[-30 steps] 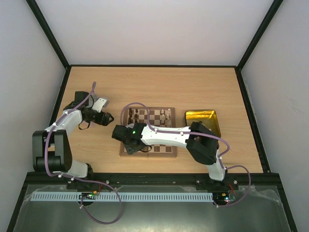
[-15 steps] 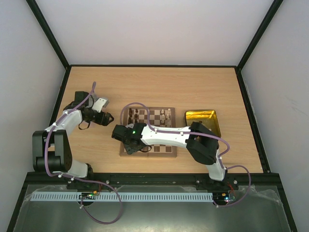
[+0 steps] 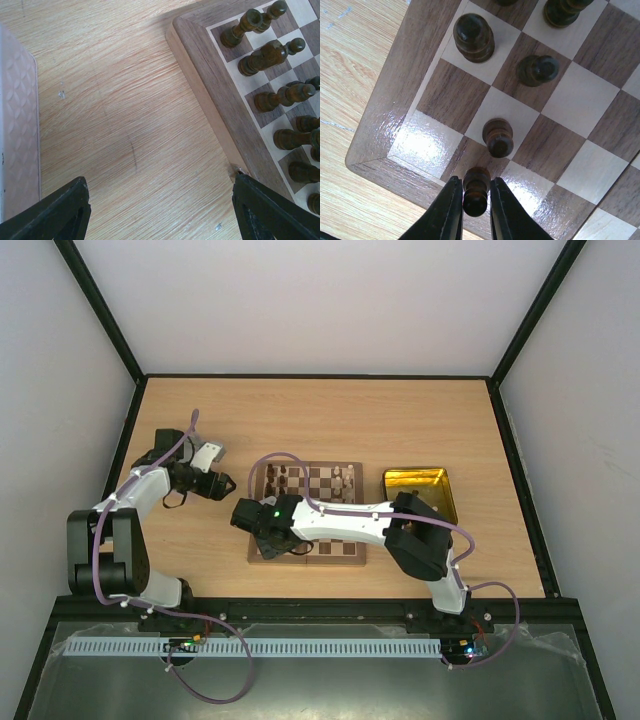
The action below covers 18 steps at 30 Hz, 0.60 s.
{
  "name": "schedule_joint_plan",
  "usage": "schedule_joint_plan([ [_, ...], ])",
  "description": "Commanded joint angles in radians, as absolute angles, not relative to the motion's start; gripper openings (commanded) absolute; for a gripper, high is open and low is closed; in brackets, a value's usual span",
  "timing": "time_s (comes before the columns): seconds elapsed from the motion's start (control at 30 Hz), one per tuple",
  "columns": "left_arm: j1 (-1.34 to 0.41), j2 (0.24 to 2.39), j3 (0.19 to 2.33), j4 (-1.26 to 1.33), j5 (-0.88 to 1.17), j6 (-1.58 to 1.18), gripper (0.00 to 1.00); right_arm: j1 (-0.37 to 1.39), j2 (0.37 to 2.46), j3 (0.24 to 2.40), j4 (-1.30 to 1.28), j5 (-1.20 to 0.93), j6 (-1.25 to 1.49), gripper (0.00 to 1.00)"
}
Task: Set up the chess pieces on the board
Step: Place the chess piece on the chessboard.
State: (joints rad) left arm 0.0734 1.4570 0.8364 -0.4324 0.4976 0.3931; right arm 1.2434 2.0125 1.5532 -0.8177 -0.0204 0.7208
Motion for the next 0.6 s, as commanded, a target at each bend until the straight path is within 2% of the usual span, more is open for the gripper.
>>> schedule_joint_plan([
  [0.0,0.08,1.474,0.822,-0.436,0.516,0.4,0.78,1.241,2.032,1.578,-0.826,-0.009,0.713,0.16],
  [0.1,0.08,1.473,0.822,-0.434,0.516,0.401,0.78,1.241,2.028,1.591,-0.826,-0.008,0.713,0.2],
  [0.57,0.08,1.463,0.83,-0.434,0.495,0.397,0.78,1.234,1.976,1.604,-0.87,0.052,0.721,0.21],
])
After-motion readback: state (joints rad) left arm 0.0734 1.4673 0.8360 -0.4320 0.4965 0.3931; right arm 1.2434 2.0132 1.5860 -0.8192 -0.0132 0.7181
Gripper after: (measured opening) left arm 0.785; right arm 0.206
